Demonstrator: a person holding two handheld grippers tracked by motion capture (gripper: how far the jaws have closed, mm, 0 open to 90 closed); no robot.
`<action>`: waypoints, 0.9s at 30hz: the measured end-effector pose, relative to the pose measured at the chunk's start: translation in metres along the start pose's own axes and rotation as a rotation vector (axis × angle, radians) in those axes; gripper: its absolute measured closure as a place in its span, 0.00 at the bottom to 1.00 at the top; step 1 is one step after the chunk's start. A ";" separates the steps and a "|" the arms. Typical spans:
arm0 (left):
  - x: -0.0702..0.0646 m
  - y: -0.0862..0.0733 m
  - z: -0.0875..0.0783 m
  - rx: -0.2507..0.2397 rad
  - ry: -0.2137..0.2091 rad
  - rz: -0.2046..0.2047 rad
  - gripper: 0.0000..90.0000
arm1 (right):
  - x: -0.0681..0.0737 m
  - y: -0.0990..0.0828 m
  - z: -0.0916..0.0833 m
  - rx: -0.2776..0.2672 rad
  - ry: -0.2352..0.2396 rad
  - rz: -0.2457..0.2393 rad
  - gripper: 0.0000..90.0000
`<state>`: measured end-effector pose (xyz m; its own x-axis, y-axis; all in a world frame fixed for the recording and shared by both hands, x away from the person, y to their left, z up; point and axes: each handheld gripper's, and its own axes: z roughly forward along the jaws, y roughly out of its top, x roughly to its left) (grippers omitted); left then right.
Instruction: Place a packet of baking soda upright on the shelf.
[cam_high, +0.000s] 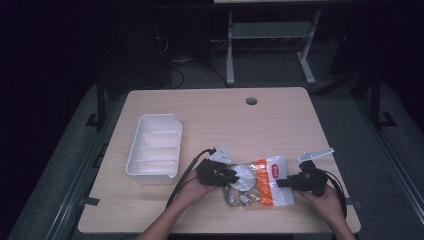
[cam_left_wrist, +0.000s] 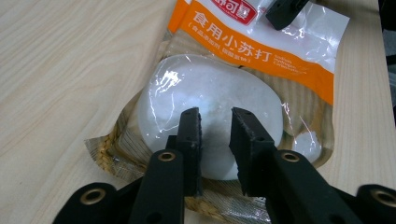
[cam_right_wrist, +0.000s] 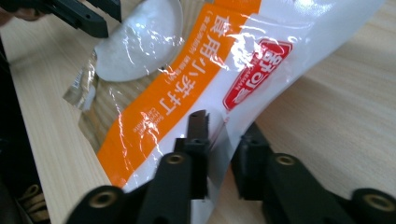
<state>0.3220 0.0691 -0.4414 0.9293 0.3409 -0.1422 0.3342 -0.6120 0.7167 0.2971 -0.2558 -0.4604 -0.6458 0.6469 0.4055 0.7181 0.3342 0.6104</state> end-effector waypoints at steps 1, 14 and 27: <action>0.000 0.000 0.000 -0.004 0.001 -0.003 0.79 | 0.000 0.001 0.000 -0.007 0.006 0.003 0.90; 0.002 0.009 -0.012 -0.074 0.013 -0.022 0.60 | 0.016 0.025 -0.019 -0.099 0.005 -0.060 1.00; 0.004 0.012 -0.023 -0.139 0.024 -0.049 0.46 | 0.052 0.076 -0.051 -0.117 -0.039 -0.244 1.00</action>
<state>0.3258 0.0796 -0.4178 0.9079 0.3856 -0.1643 0.3526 -0.4904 0.7970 0.3052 -0.2316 -0.3587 -0.7837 0.5838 0.2119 0.5065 0.4033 0.7621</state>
